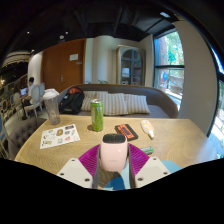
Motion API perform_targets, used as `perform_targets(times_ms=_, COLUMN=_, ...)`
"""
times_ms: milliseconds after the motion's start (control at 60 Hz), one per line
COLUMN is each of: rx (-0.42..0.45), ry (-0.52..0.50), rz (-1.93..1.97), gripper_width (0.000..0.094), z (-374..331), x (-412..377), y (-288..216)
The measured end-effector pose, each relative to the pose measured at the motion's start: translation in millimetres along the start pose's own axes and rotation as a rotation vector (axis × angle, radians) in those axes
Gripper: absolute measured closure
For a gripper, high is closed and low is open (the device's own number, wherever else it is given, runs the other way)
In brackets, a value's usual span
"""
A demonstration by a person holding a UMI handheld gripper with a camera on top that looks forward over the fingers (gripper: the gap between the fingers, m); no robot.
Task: Arrange mouse
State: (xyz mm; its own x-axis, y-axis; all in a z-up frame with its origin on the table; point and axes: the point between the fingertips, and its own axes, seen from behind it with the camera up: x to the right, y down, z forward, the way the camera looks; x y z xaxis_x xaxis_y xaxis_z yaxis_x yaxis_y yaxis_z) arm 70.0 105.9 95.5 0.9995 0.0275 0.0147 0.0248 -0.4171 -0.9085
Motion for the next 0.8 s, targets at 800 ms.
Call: perform_targets(times_ms=800, rx=-0.224, ry=0.097, rz=0.091, gripper_width=0.0214, z=-31, x=137, y=130)
